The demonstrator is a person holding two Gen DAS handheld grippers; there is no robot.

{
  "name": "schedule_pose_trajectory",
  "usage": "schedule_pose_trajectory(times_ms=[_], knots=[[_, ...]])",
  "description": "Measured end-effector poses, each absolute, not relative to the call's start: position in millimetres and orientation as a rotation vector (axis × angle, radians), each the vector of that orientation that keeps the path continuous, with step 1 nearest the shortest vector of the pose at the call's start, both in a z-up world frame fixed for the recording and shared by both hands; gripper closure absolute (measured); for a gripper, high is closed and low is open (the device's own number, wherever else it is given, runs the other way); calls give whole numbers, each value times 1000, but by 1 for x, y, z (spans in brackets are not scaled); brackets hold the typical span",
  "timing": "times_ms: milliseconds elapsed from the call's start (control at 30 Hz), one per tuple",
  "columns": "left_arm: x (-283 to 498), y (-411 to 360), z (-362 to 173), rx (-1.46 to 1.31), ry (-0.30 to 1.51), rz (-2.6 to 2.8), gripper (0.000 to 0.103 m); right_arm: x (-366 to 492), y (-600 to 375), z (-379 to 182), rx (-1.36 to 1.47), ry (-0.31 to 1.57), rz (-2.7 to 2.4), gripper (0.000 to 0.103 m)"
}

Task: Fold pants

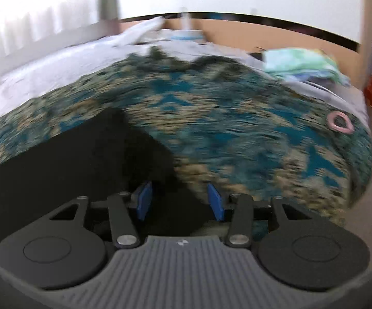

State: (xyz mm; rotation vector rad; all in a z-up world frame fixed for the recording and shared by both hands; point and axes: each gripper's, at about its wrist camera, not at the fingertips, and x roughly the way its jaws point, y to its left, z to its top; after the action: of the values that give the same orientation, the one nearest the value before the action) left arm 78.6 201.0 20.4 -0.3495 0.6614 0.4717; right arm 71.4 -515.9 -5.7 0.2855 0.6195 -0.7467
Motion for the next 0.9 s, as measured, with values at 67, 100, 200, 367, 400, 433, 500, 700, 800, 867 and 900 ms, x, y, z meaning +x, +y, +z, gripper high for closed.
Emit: schedule_pose_trajectory(times_ms=[67, 100, 200, 367, 400, 433, 500, 700, 800, 867, 900], knots=[[78, 201, 21, -347, 661, 470, 84, 60, -525, -6, 326, 605, -742, 38], [78, 200, 21, -337, 660, 467, 83, 54, -527, -6, 346, 600, -748, 38], [75, 200, 24, -320, 658, 456, 79, 49, -520, -1, 319, 589, -772, 36], [60, 200, 45, -290, 589, 444, 75, 48, -491, 22, 300, 526, -691, 32], [58, 199, 51, -269, 556, 442, 71, 51, -481, 26, 297, 515, -650, 31], [57, 196, 58, -240, 522, 434, 66, 54, -472, 29, 295, 509, -616, 30], [61, 192, 68, -179, 479, 410, 60, 63, -449, 33, 286, 503, -534, 29], [102, 202, 54, -149, 585, 365, 56, 98, -367, 27, 232, 538, -279, 25], [115, 209, 28, -141, 723, 430, 56, 111, -331, 17, 177, 574, -193, 23], [104, 216, 17, -197, 700, 427, 54, 114, -316, 9, 136, 599, -169, 22], [99, 218, 14, -202, 693, 425, 53, 115, -309, 5, 119, 617, -169, 22]])
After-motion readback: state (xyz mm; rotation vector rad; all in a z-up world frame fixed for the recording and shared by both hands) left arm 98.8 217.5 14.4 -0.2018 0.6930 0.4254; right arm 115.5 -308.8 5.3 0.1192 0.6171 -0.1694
